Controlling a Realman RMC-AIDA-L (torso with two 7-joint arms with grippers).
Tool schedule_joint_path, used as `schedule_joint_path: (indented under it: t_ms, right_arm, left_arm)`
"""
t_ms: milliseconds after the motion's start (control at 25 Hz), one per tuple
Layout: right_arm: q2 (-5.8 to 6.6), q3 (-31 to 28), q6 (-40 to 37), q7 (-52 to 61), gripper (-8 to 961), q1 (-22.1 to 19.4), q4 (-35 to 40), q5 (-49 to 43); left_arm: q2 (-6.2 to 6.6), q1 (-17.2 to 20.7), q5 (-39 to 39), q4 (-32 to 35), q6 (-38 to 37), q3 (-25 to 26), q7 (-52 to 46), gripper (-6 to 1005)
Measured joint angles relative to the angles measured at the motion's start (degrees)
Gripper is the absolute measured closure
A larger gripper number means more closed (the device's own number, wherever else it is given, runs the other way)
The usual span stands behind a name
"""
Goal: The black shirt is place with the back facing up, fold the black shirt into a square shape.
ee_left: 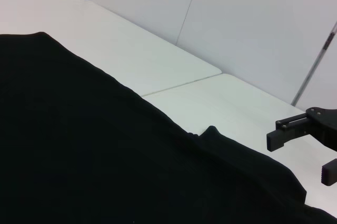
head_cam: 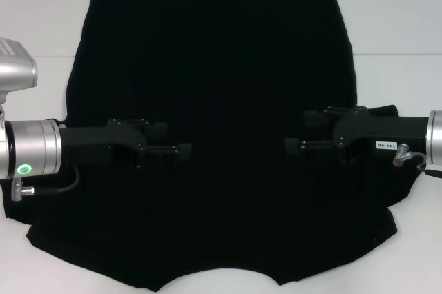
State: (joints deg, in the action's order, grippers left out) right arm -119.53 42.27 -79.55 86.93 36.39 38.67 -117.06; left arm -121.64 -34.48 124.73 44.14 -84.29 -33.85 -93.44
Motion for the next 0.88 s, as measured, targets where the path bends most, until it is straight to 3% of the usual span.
schedule_joint_path:
  t_ms: [520,640,760,880]
  right_arm:
    - [0.00,-0.18,0.68,0.42,76,0.11,0.00,0.45]
    - [0.01,-0.53,1.99,3.79,76,0.45,0.27,1.76]
    - [1.07,-0.77,5.57,15.35,76,2.12,1.36,3.13]
    - [3.64,-0.79,8.07,26.33,76,4.69,1.52,3.17]
  left_arm:
    - [0.00,0.03,0.00,0.08,0.01,0.10,-0.41,198]
    - [0.47,0.10,0.00,0.73,0.20,0.34,-5.49,200]
    - [1.61,0.60,0.00,2.35,0.20,0.62,-13.30,202]
    - [2.71,1.52,0.37,4.87,-0.92,0.83,-21.38,204]
